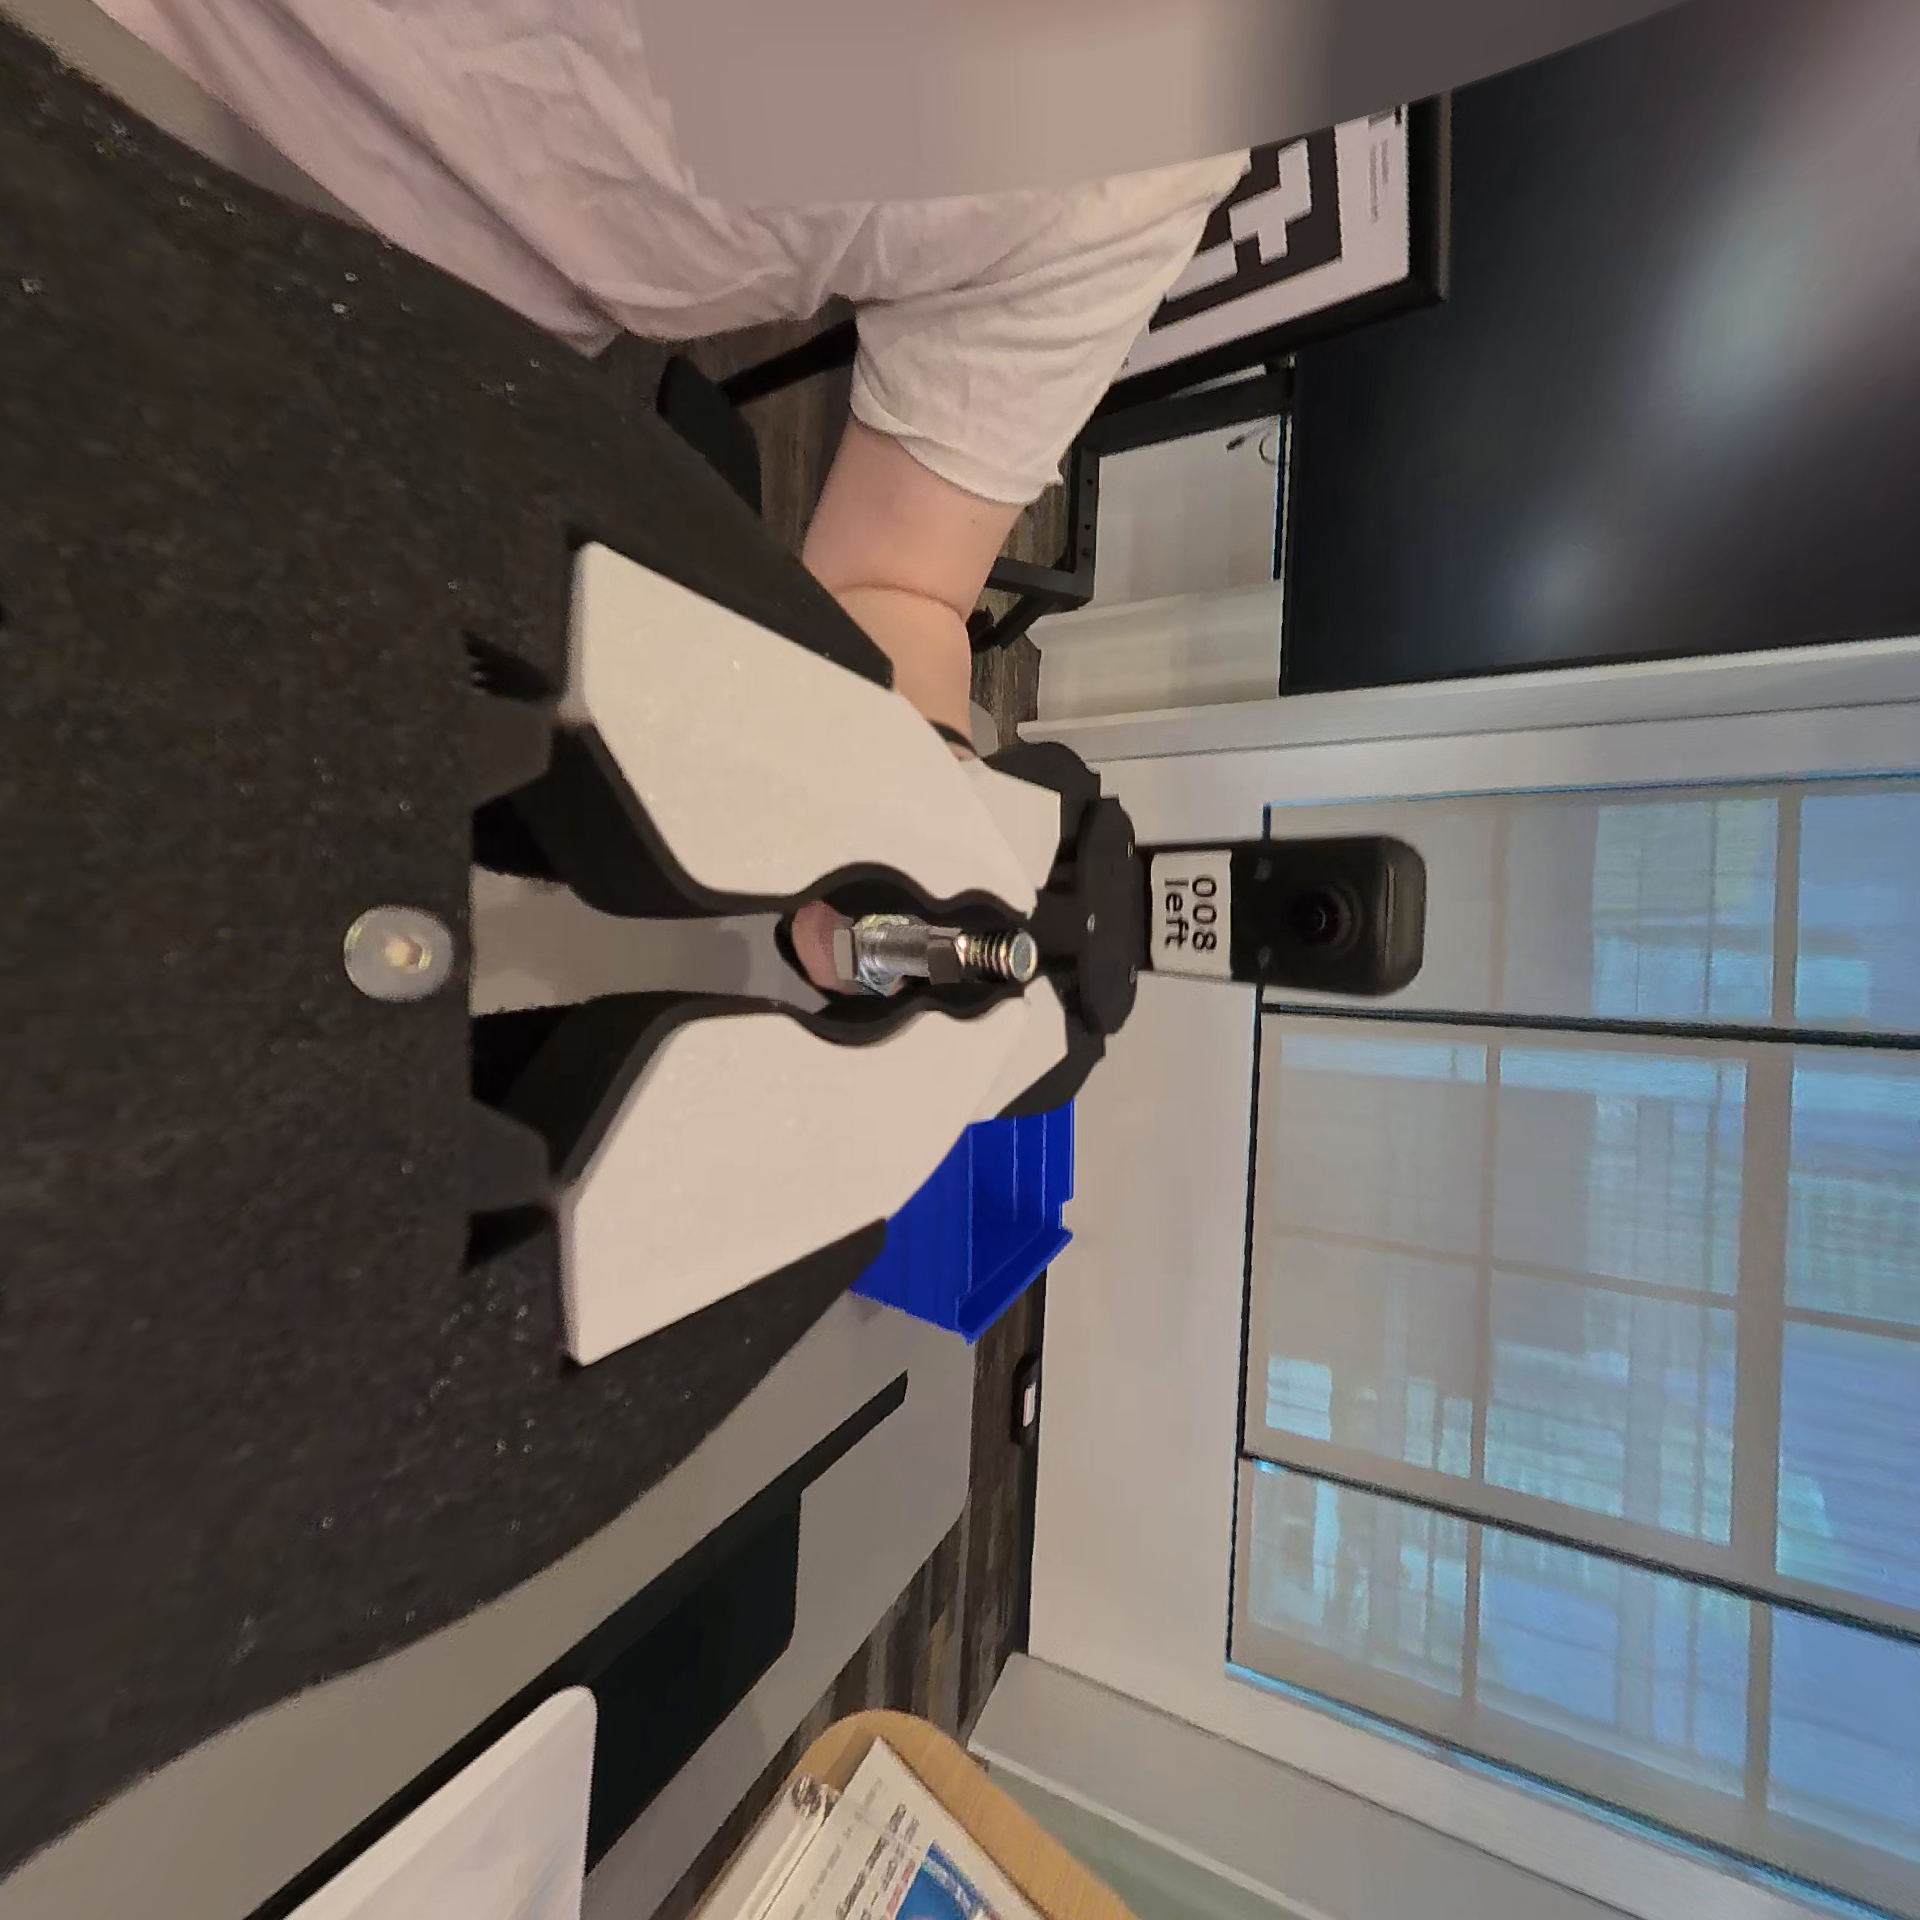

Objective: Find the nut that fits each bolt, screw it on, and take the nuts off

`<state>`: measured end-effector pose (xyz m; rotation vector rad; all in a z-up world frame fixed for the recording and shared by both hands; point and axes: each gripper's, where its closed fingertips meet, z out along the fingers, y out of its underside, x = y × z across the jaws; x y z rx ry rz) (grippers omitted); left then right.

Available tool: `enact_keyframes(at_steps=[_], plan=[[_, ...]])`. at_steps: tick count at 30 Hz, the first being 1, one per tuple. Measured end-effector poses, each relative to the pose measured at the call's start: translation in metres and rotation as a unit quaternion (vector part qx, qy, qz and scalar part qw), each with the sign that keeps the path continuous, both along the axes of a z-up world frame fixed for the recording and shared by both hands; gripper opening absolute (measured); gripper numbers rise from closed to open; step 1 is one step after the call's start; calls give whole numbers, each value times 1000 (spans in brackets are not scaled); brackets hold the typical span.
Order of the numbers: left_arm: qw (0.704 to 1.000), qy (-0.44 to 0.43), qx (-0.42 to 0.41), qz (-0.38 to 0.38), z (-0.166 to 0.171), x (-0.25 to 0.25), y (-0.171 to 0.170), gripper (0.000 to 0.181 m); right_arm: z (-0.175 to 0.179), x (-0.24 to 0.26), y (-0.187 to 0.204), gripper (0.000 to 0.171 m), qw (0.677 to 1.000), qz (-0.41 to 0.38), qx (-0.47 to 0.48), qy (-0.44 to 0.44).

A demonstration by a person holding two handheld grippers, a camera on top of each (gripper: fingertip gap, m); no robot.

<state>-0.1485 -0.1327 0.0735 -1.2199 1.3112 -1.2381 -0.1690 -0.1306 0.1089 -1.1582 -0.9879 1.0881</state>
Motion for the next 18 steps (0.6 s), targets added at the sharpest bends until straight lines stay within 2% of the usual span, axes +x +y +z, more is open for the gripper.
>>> enact_keyframes(at_steps=[5, 18], plan=[[998, 2, -25, -55, -1, 1, -15, 31, 0, -3, -9, 9, 1000, 29, 9, 1], [997, 33, -3, -74, -14, 6, -26, 22, -8, -11, -19, 9, 998, 60, 20, -18]])
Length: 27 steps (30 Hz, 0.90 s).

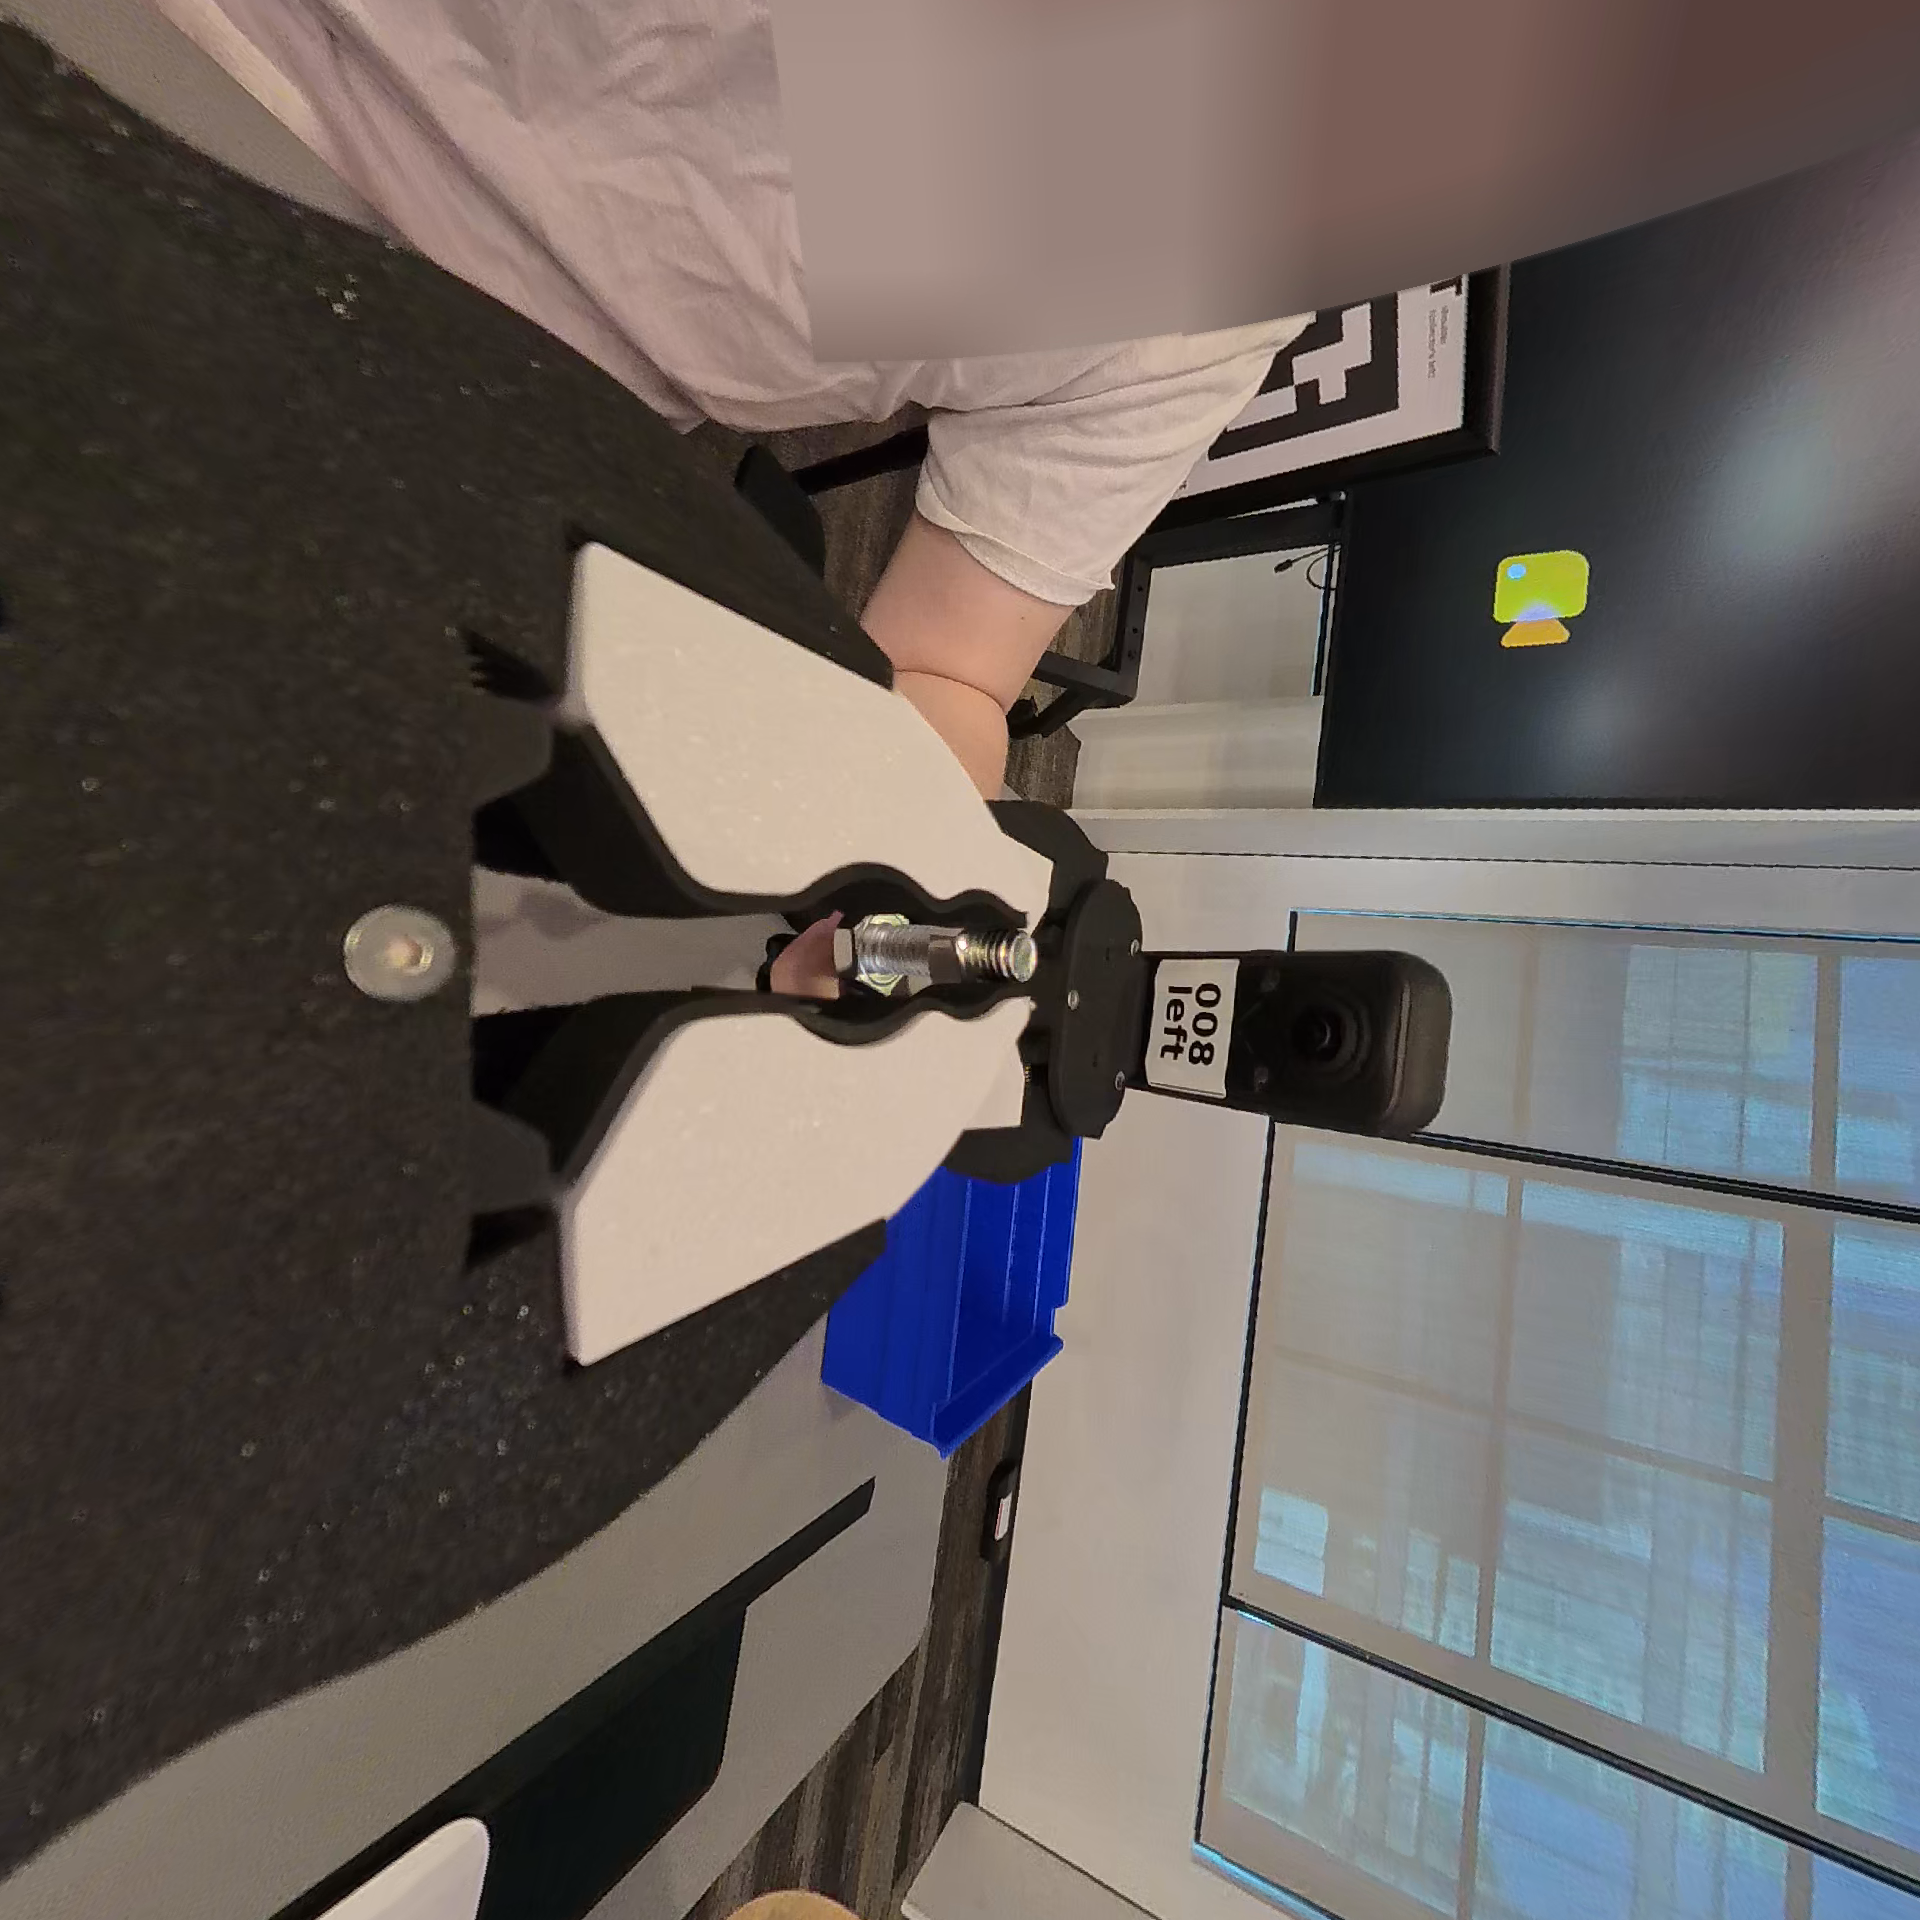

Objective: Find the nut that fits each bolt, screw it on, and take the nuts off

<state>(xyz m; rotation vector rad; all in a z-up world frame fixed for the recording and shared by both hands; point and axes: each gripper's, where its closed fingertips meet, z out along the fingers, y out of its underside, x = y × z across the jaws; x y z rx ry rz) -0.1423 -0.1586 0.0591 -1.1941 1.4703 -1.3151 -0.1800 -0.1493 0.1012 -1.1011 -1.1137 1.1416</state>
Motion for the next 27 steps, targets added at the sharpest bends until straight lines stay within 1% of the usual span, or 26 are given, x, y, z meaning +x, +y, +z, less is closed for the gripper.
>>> enact_keyframes(at_steps=[3, 12, 18, 19, 20, 21, 24, 27], plan=[[1000, 3, 3, -3, -1, 0, -1, 16, 0, 0, 0, 9, 1000, 1, 0, 1], [1000, 4, 4, -6, -2, 1, -3, 16, -2, 1, -1, 9, 1000, 9, -1, -1], [1000, 4, 14, 12, -2, 1, 2, 14, -2, 3, 3, 9, 1000, 6, -11, 2], [1000, 5, 14, 22, -2, 1, 6, 14, 0, 4, 6, 13, 1000, -5, -14, 5], [999, 5, 15, 34, -2, 2, 10, 14, 3, 5, 9, 25, 1000, -18, -19, 14], [999, 4, 16, 48, -2, 2, 14, 14, 8, 7, 12, 34, 999, -29, -29, 22], [993, 0, 20, 115, -2, 1, 35, 14, 15, 11, 22, 41, 995, -85, -43, 25], [987, 5, 23, 157, -4, -1, 48, 14, 7, 6, 35, 44, 986, -162, -28, -16]])
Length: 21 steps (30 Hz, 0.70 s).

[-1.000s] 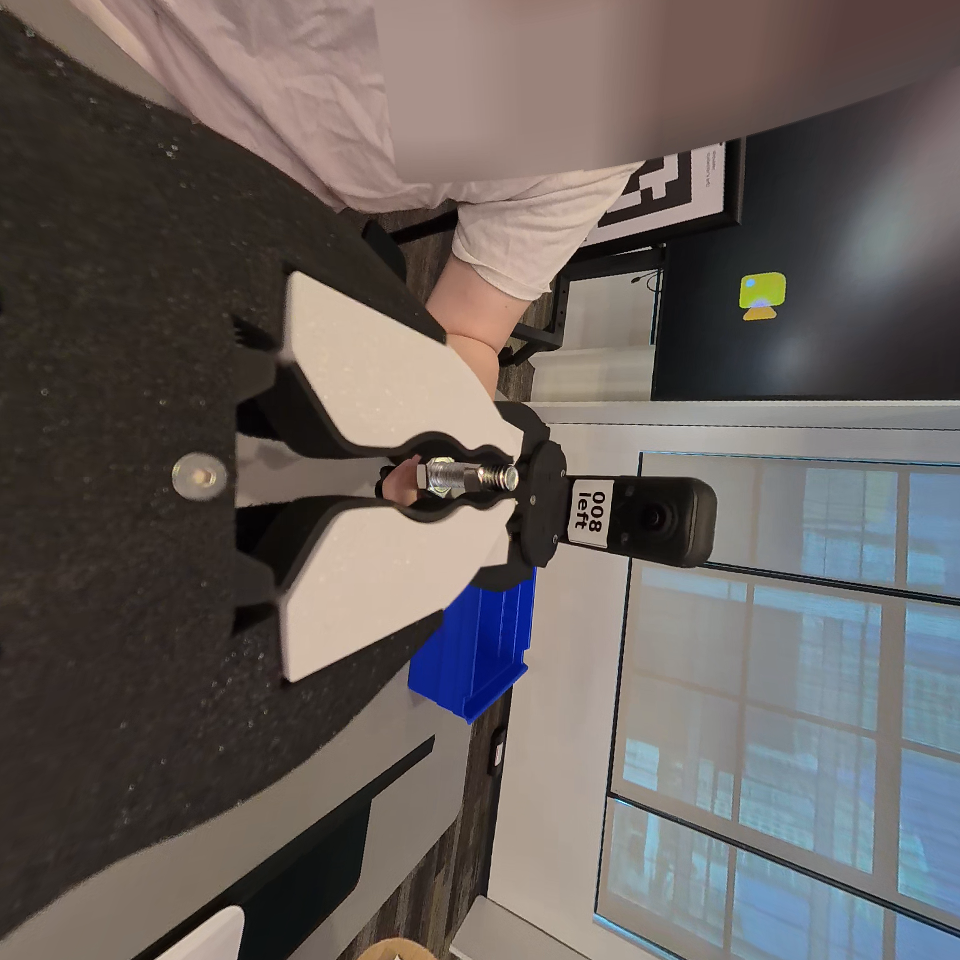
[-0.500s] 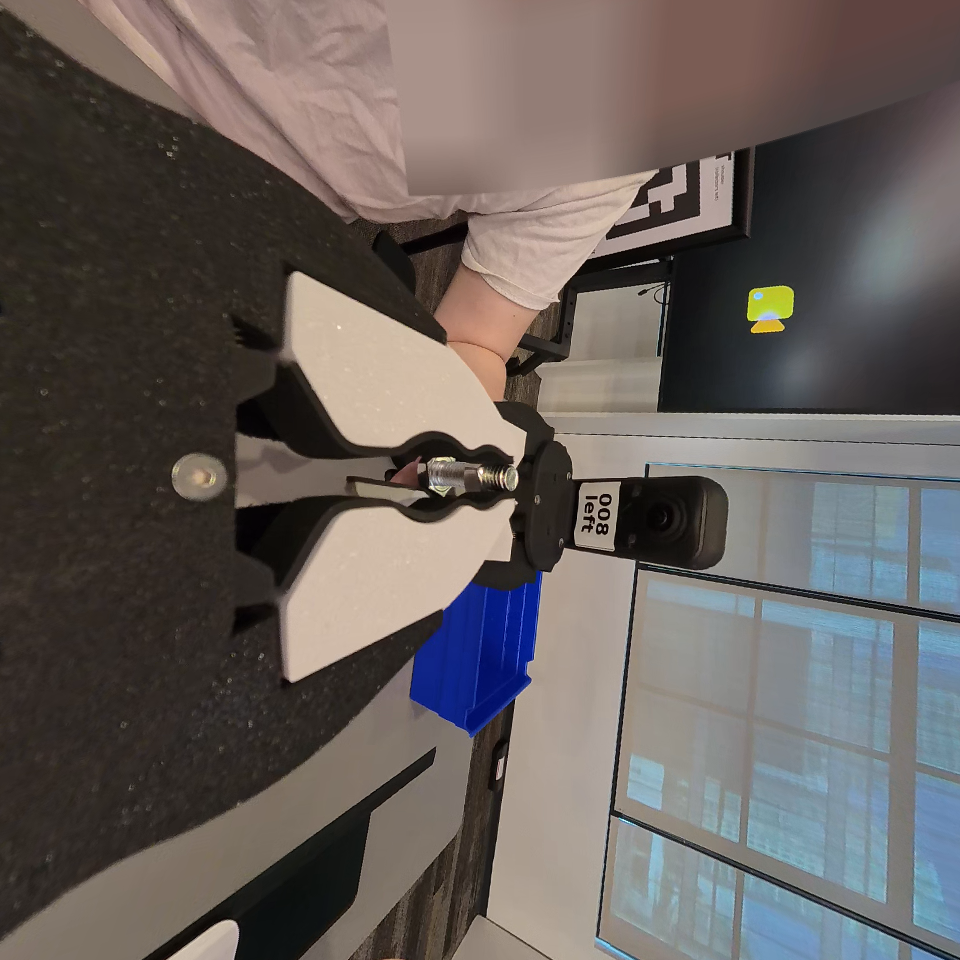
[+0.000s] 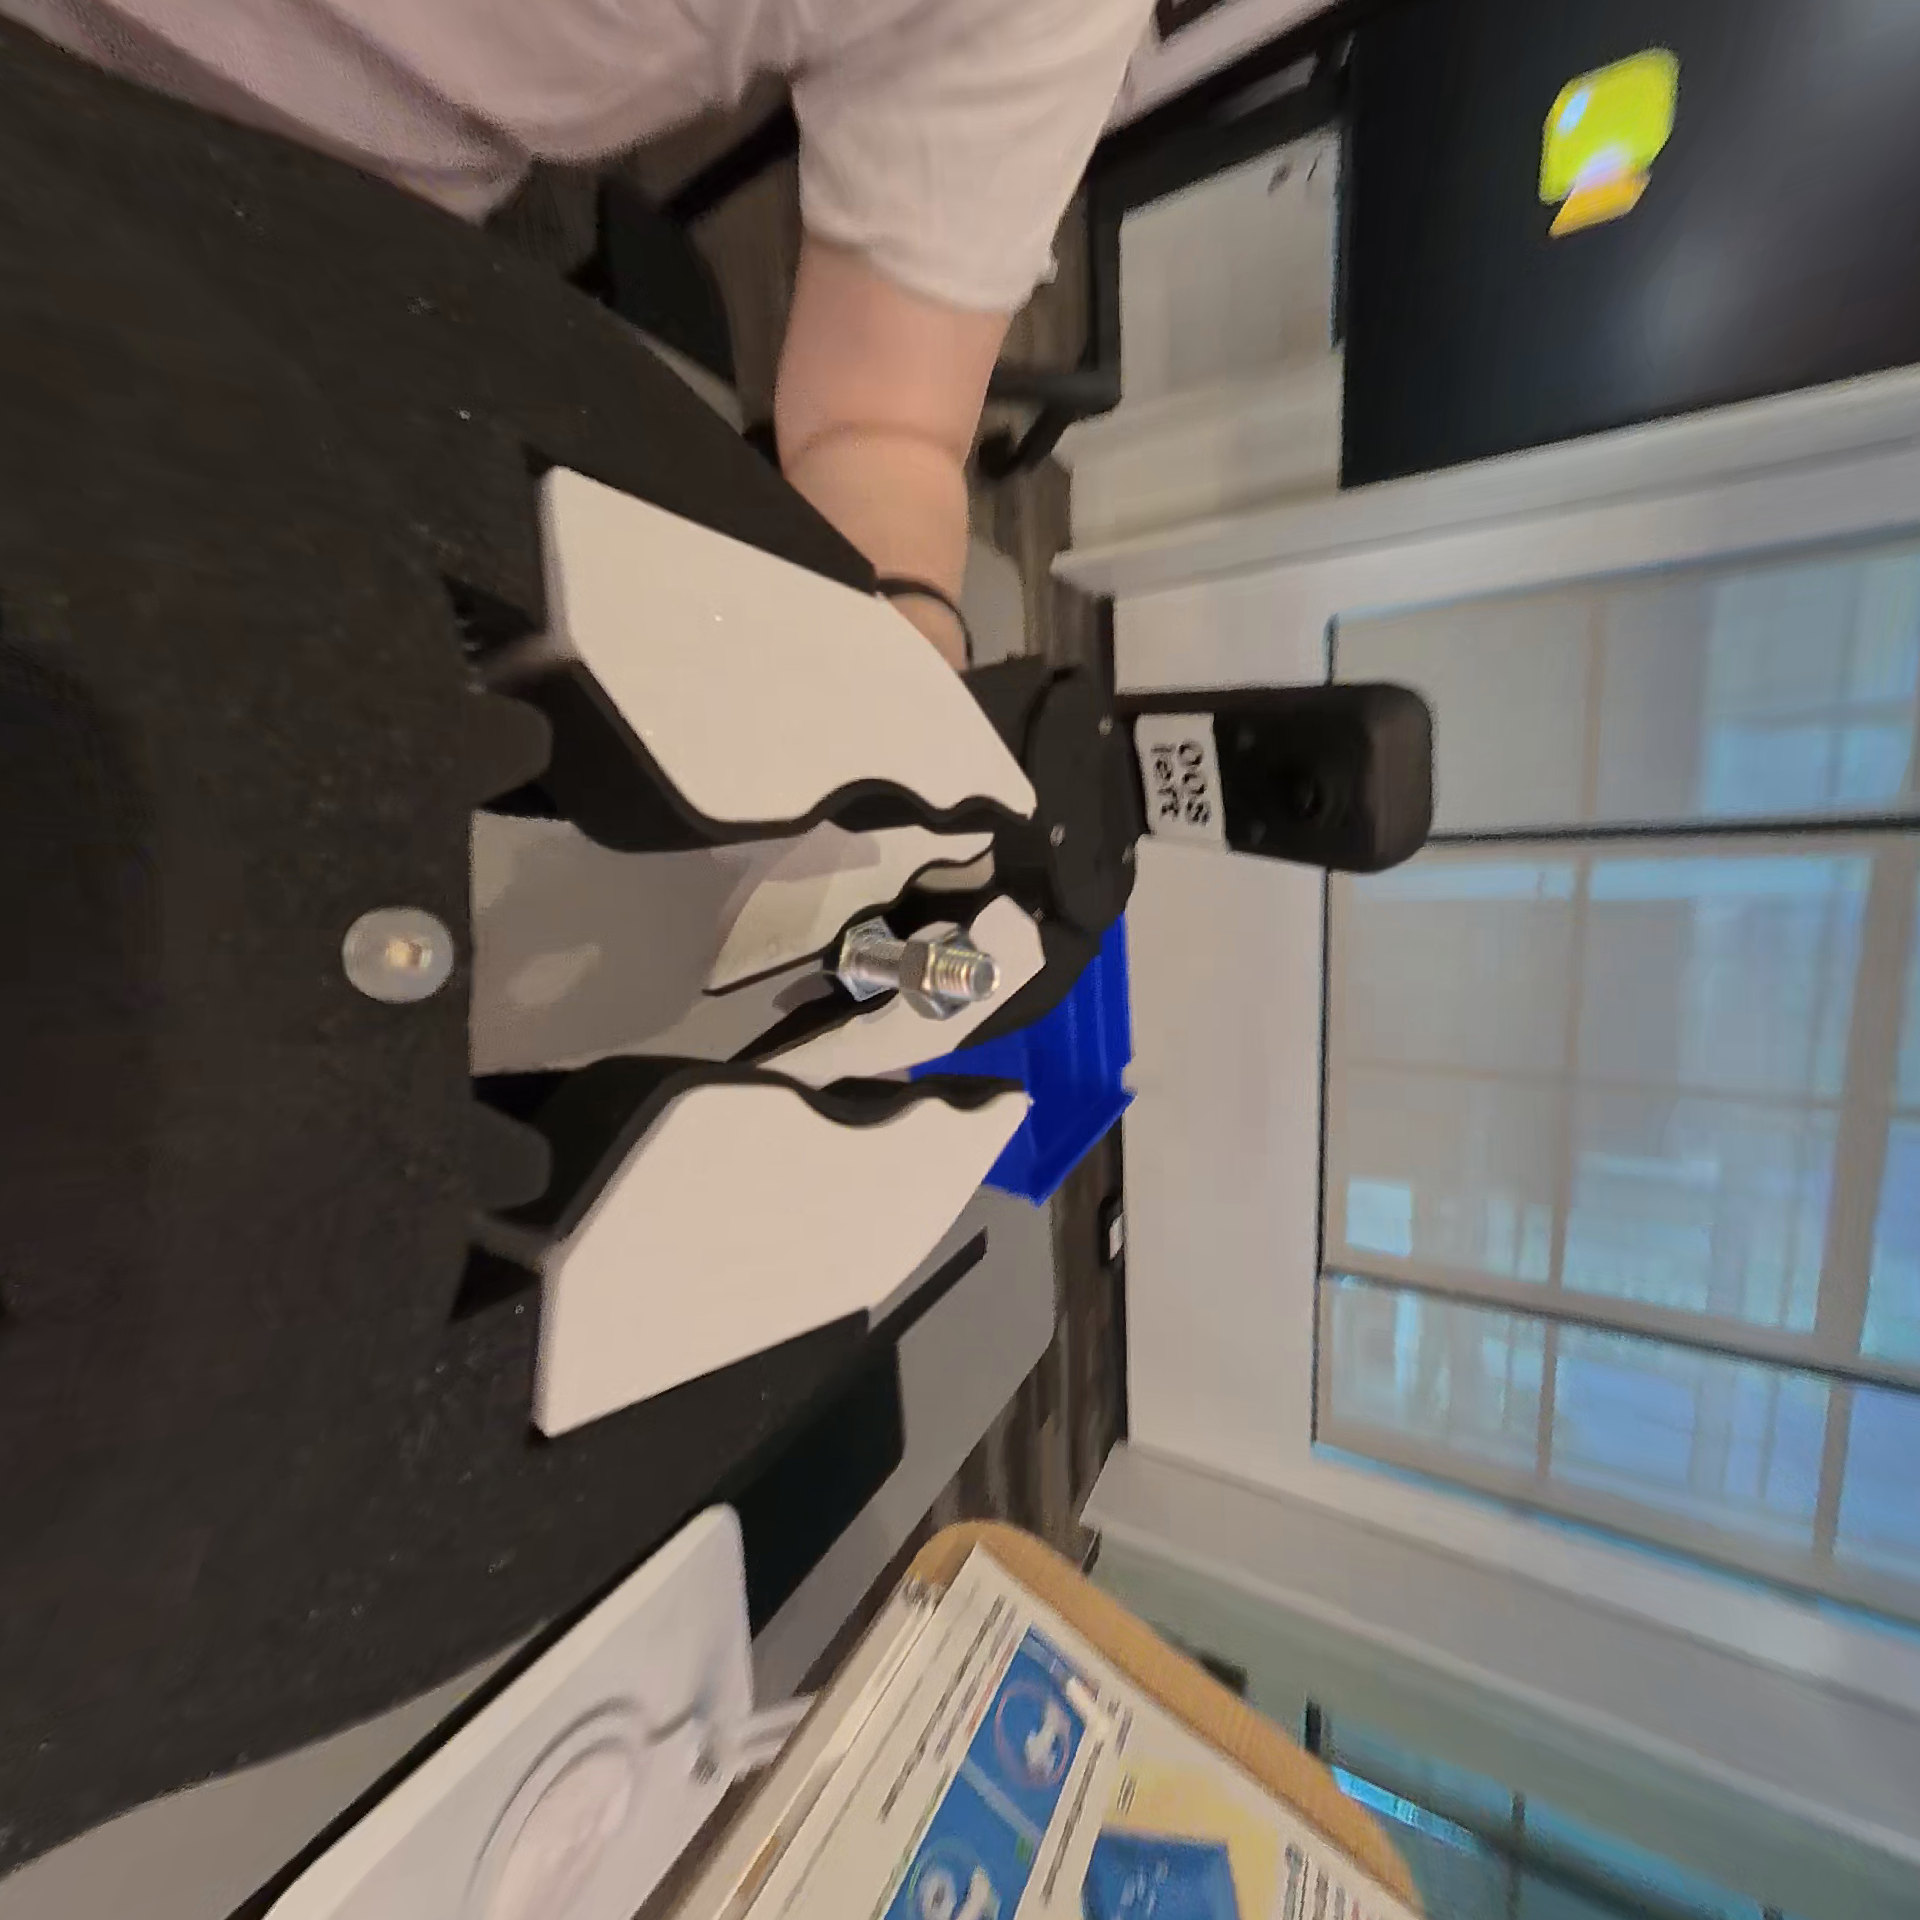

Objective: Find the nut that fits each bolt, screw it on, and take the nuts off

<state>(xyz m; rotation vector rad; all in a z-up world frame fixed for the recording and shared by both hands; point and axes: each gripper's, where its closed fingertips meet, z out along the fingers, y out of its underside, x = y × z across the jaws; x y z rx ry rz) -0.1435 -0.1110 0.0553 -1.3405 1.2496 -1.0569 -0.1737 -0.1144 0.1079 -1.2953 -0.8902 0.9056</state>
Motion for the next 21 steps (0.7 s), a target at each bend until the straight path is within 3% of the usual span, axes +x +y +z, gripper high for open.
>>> enact_keyframes(at_steps=[6, 18, 21], plan=[[1000, -17, -8, 4, 6, -2, -1, 14, -15, -6, 12, 39, 998, -54, -11, -37], [999, -37, -29, -22, 13, -3, -7, 14, -3, 0, 3, 34, 997, 29, -55, 37], [999, -35, -25, -27, 13, -2, -10, 14, -7, -5, 4, 32, 999, 10, -46, 20]])
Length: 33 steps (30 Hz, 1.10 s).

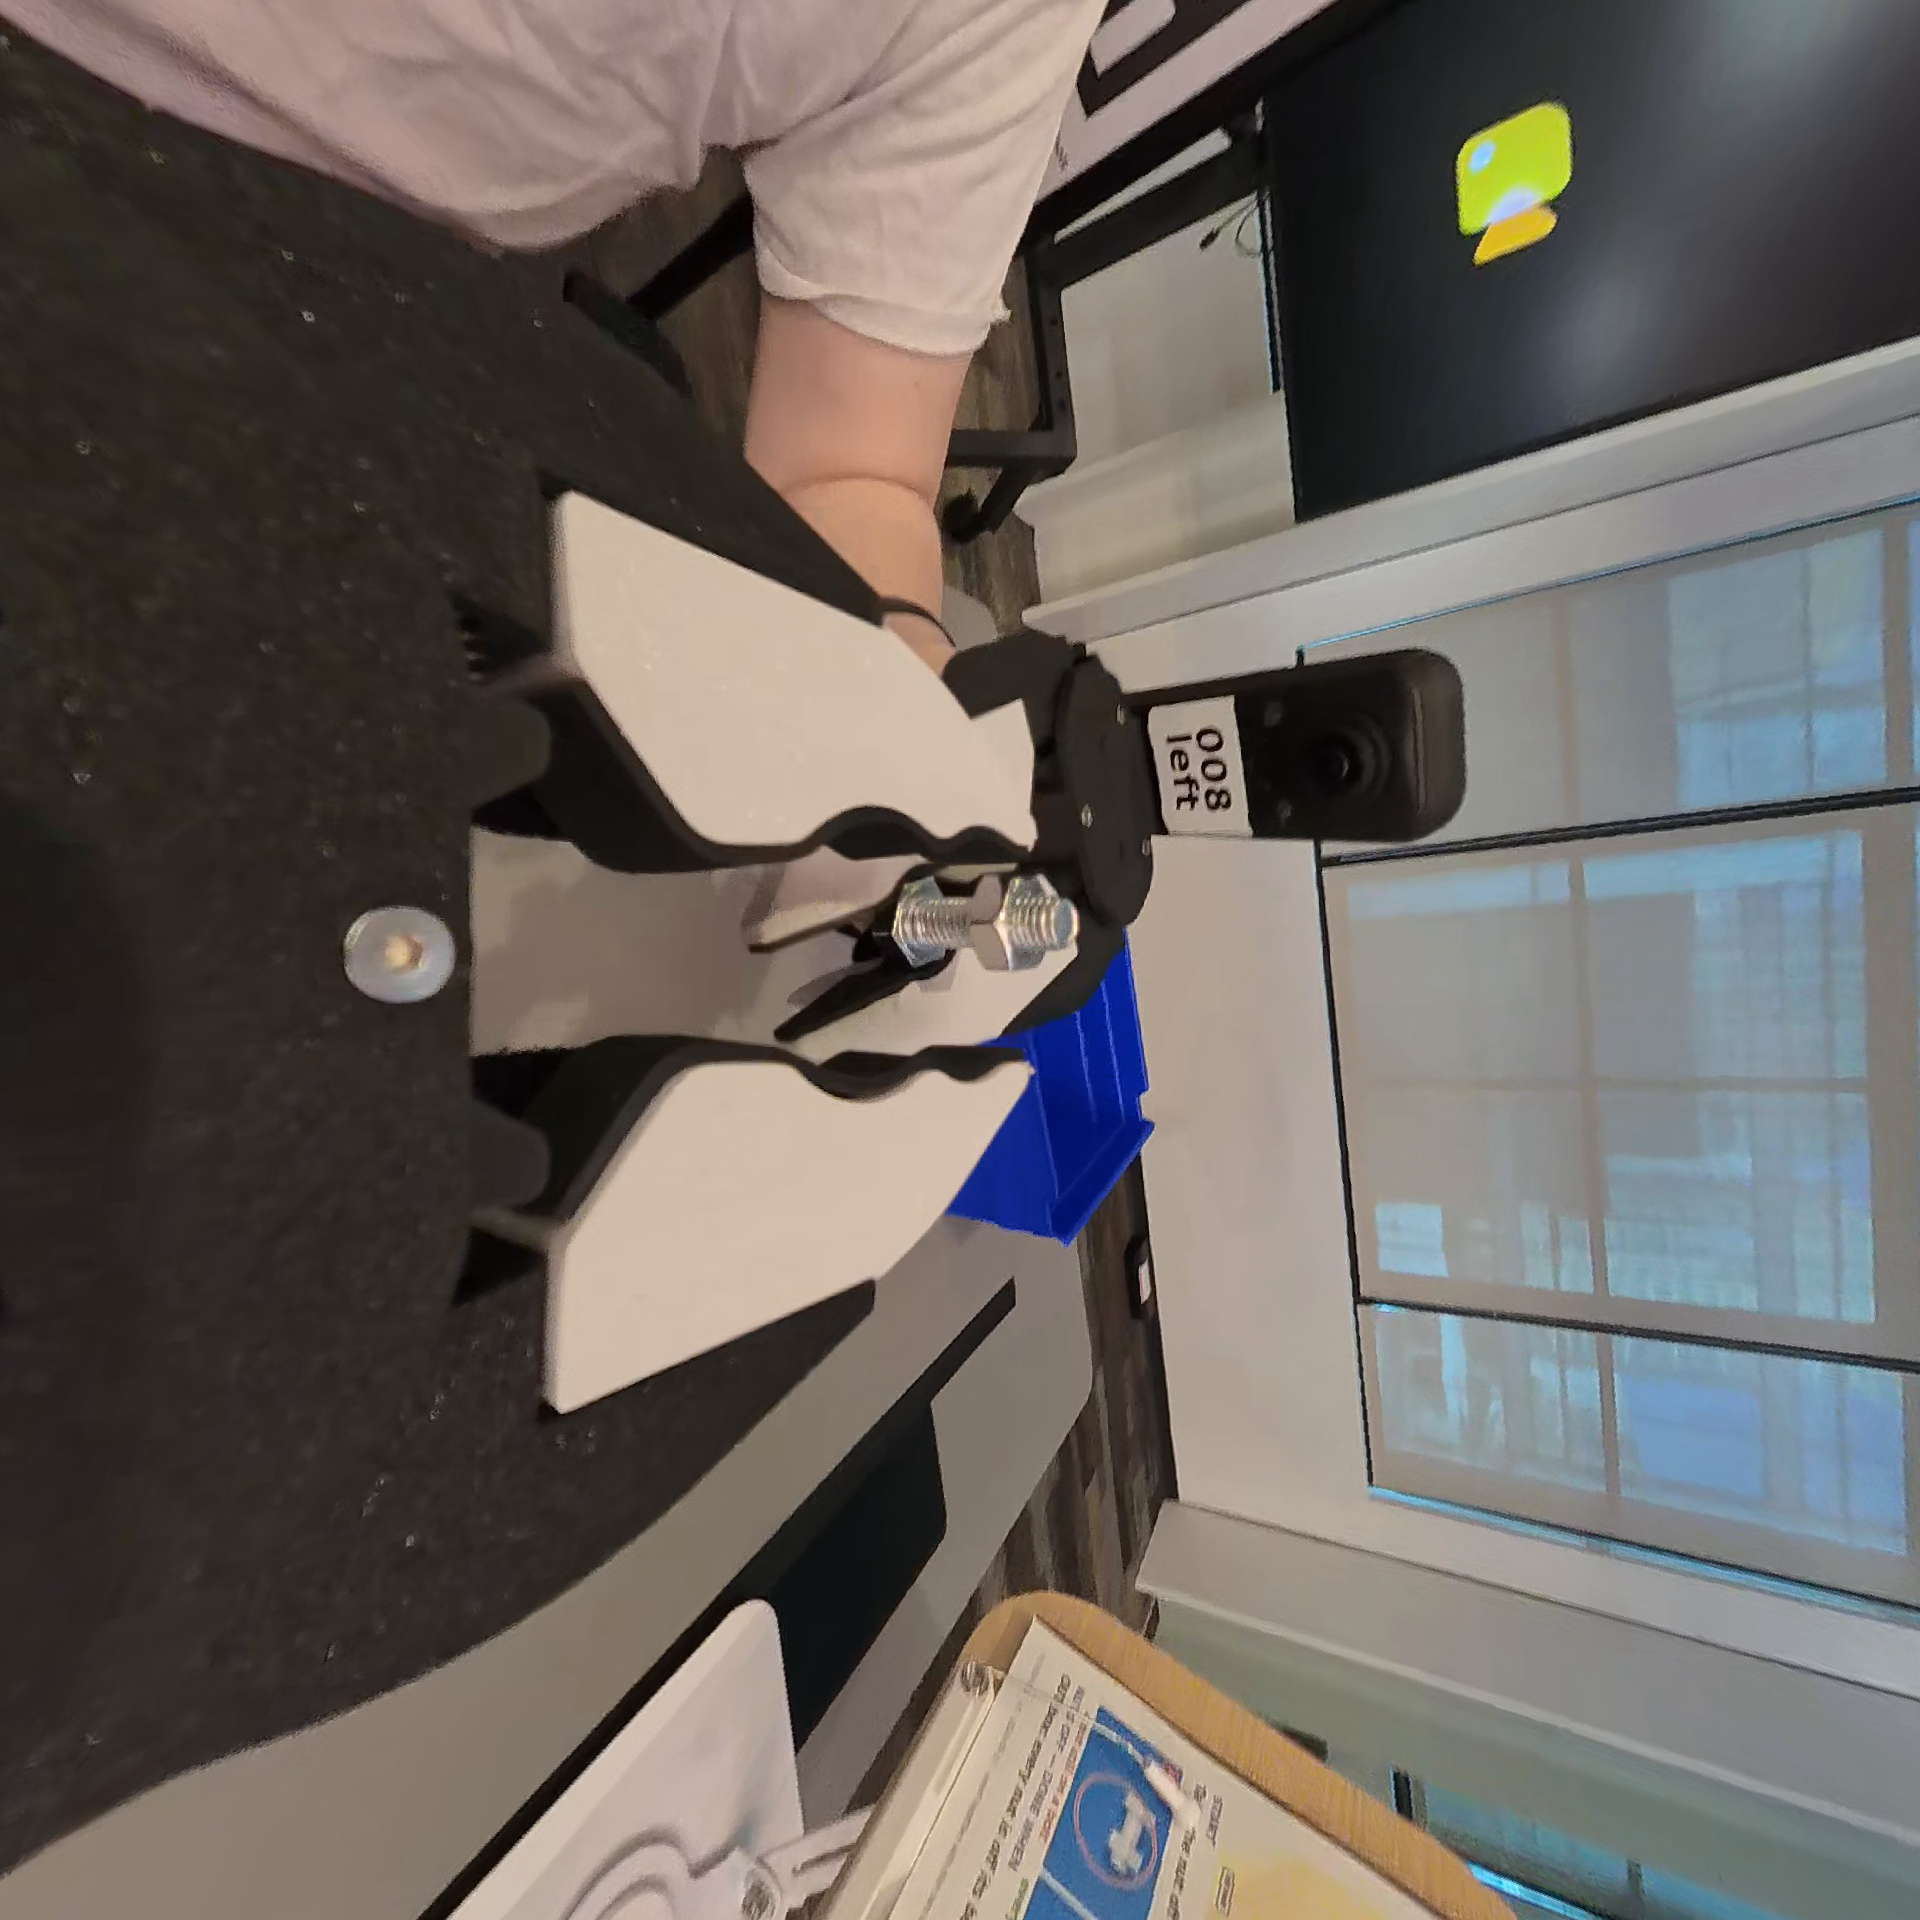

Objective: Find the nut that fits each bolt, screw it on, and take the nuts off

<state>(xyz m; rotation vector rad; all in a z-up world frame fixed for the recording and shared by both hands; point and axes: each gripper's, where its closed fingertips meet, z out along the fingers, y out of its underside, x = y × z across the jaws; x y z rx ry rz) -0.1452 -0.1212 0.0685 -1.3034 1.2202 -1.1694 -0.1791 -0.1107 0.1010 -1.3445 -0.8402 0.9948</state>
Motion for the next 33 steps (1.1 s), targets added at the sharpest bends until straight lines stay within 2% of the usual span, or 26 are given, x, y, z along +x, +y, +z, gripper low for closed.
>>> enact_keyframes(at_steps=[7, 15, 17, 27, 33], plan=[[1000, -12, 7, -18, 5, 0, -8, 14, 2, 5, -2, 35, 999, 32, -8, 14], [999, -16, 14, -25, 7, -1, -11, 14, 5, 0, -14, 29, 996, 81, -17, 32], [999, -8, 22, -23, 5, 1, -11, 14, 4, -1, -16, 19, 996, 82, -13, 28], [999, 10, 6, -35, -2, 3, -14, 15, -1, -4, -18, 19, 997, 74, 21, -9], [999, 8, 26, -20, -1, 3, -12, 14, 0, -2, -18, 19, 997, 76, 18, -5]])
